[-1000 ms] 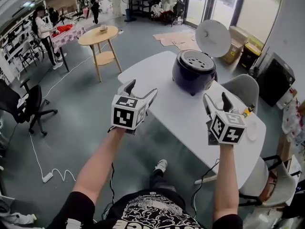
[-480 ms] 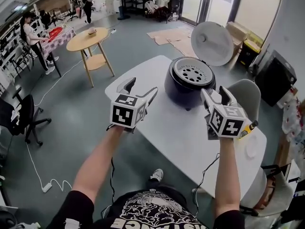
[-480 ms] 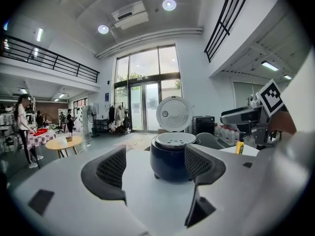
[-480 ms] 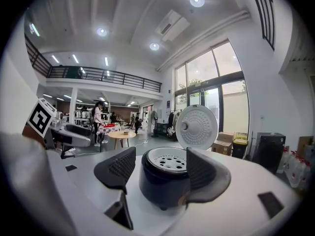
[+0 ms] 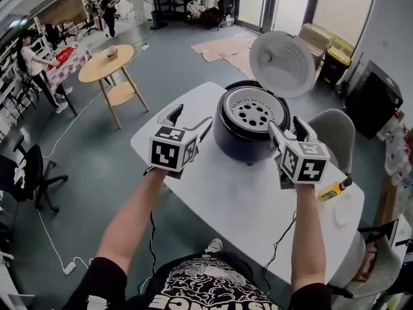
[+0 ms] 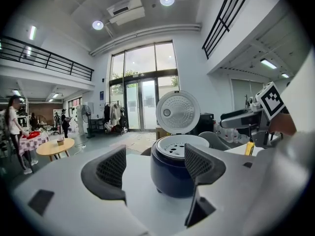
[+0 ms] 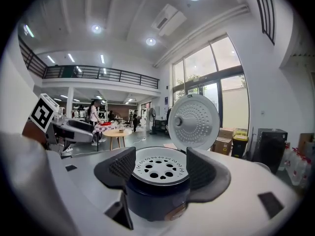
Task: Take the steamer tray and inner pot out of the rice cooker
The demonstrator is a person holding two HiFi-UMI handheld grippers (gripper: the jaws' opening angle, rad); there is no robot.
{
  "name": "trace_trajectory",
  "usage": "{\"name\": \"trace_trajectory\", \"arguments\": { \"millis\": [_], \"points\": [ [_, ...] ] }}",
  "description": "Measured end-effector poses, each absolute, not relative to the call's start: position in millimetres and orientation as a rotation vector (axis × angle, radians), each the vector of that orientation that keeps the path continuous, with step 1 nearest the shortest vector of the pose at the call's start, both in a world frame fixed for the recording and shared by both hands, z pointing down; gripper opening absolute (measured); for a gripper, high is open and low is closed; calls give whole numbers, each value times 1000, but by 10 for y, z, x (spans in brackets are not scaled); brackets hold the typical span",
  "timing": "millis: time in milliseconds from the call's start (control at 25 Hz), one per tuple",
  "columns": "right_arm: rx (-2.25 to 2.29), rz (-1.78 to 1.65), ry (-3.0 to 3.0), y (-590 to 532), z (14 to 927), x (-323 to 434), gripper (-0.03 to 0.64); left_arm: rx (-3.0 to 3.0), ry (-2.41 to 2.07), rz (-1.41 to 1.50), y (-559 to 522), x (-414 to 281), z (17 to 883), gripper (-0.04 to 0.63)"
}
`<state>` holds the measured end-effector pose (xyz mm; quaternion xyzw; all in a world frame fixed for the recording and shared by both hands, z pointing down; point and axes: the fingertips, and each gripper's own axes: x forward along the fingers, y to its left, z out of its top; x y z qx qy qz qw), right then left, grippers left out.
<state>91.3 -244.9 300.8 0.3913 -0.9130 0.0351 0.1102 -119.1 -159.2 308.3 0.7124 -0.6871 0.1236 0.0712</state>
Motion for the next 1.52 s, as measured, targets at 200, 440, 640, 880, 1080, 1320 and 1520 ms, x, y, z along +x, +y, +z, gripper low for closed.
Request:
{"name": "trace_trajectory", "arguments": {
  "millis": [200, 440, 640, 880, 1080, 1320, 1520],
  "points": [
    [1170, 107, -2677, -2735, 3095, 941, 318, 2179, -2040, 402, -1994, -1134, 3101, 362],
    [1162, 136, -2690, -2890, 3152, 992, 333, 2227, -2002, 408, -2345, -1033, 3113, 362],
    [1142, 175, -2701, -3036, 3186, 977, 339, 2264, -1981, 412, -2604, -1040, 3161, 362],
    [1093, 187, -2643, -3192, 3232, 545, 347, 2355, -1886, 409, -3041, -1372, 3120, 362],
    [1055, 182, -2551, -3581, 3377, 338, 347, 2458, -1745, 448, -3647, -1425, 3209, 362],
    [994, 186, -2432, -3895, 3613, -138, 371, 2553, -1585, 472, -4129, -1694, 3396, 362],
    [926, 178, -2347, -4151, 3779, -433, 370, 2609, -1498, 478, -4416, -1817, 3503, 362]
  ]
}}
